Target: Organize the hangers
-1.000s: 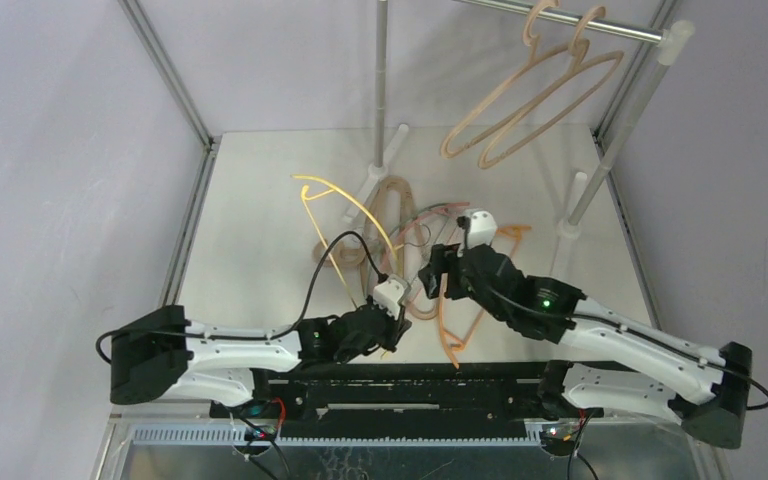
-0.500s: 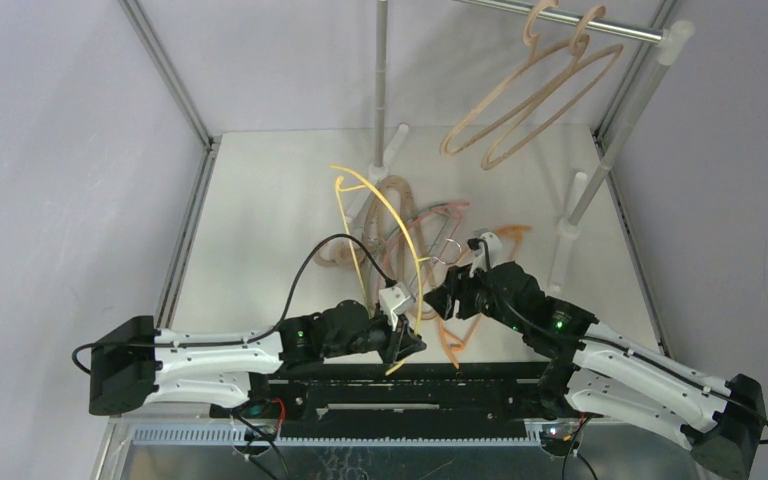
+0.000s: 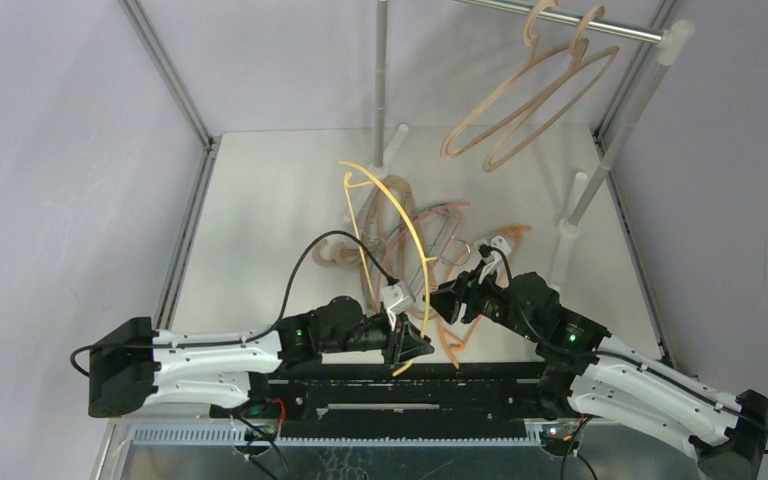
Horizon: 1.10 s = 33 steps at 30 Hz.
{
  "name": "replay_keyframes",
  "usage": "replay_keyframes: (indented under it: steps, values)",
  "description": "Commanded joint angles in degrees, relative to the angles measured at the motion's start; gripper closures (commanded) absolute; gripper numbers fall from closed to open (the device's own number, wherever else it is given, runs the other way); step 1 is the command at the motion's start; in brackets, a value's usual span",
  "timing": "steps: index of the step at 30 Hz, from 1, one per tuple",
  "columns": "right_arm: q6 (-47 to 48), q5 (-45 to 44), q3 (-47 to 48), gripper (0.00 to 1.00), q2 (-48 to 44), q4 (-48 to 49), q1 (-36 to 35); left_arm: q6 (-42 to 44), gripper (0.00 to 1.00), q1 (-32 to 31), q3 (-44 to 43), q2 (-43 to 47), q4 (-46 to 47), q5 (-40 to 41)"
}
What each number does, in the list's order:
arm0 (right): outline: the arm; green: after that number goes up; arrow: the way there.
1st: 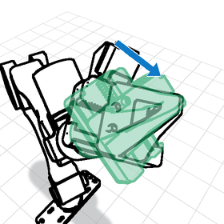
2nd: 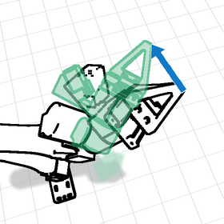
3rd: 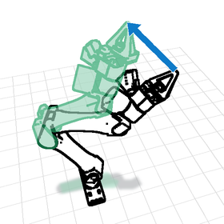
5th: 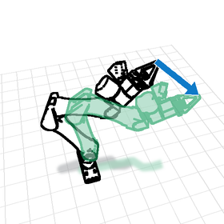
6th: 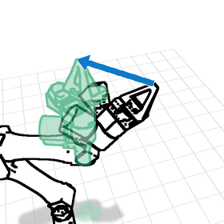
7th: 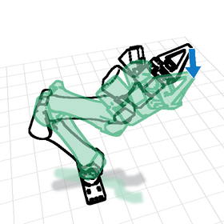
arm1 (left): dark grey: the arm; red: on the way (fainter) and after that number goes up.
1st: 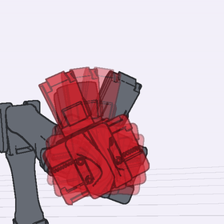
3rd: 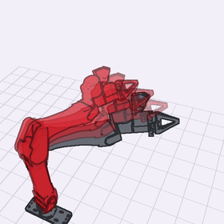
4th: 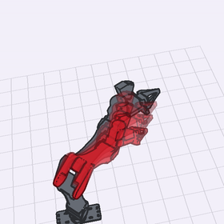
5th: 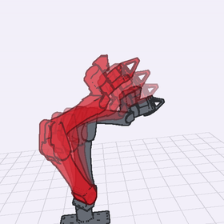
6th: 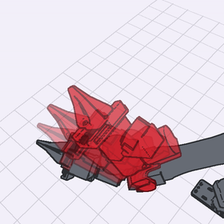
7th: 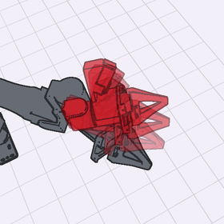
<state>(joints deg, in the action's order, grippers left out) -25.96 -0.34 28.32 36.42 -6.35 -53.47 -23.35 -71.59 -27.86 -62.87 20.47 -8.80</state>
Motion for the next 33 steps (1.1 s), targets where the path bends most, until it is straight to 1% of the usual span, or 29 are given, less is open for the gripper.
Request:
replay_keyframes:
  steps: [1, 4, 8, 11, 16, 20, 26, 28, 29, 30, 31, 32, 33]
  values:
    - [1.32, -4.48, 0.60, 0.41, -2.19, -0.98, -1.21, 1.10, 1.00, 3.48, 1.21, 3.01, 3.50, -0.77]
    - [1.22, -6.64, 0.47, 0.40, -3.27, -4.19, -1.28, 1.51, 1.00, 6.22, 1.91, 4.64, 2.56, -1.42]
    - [0.96, -8.21, -0.19, 0.39, -5.93, -6.42, -1.14, 3.11, 1.00, 7.77, 1.52, 6.18, 0.06, -1.48]
    - [1.18, -4.37, -0.77, 0.38, -5.99, -2.70, -0.84, 3.19, 1.00, 8.21, 0.92, 5.21, 0.58, -3.07]
    - [1.87, 0.45, -0.74, 0.38, -1.18, 6.04, -0.84, 1.53, 1.00, 8.10, 0.50, 1.90, 4.06, -7.16]
    - [2.95, 3.44, -0.59, 0.38, 2.58, 12.34, -0.59, 0.51, 1.00, 8.15, 1.09, 0.56, 6.09, -8.25]
    - [3.21, 6.10, -0.40, 0.38, 6.61, 17.44, 0.19, 0.69, 1.00, 8.12, 1.61, 0.34, 7.29, -10.12]
    - [3.19, 6.96, -0.44, 0.41, 7.71, 19.01, 0.50, 0.70, 1.00, 8.20, 1.39, -0.02, 7.79, -11.46]
    - [3.13, 7.35, -0.38, 0.44, 8.23, 19.69, 0.75, 0.66, 1.00, 8.17, 1.33, -0.24, 8.07, -11.88]
    - [2.92, 7.86, -0.25, 0.49, 8.73, 20.19, 1.06, 0.52, 1.00, 8.14, 1.36, -0.58, 8.43, -12.34]
    - [2.87, 8.45, -0.01, 0.63, 9.28, 20.43, 1.34, 0.44, 1.00, 8.21, 1.36, -0.77, 8.72, -12.77]
    - [2.73, 8.75, 0.37, 0.80, 9.81, 20.37, 1.57, 0.35, 1.00, 8.13, 1.44, -0.99, 8.94, -12.77]
    - [2.44, 8.34, 0.73, 0.95, 10.22, 19.92, 1.70, 0.19, 1.00, 8.14, 1.51, -1.14, 9.08, -12.59]
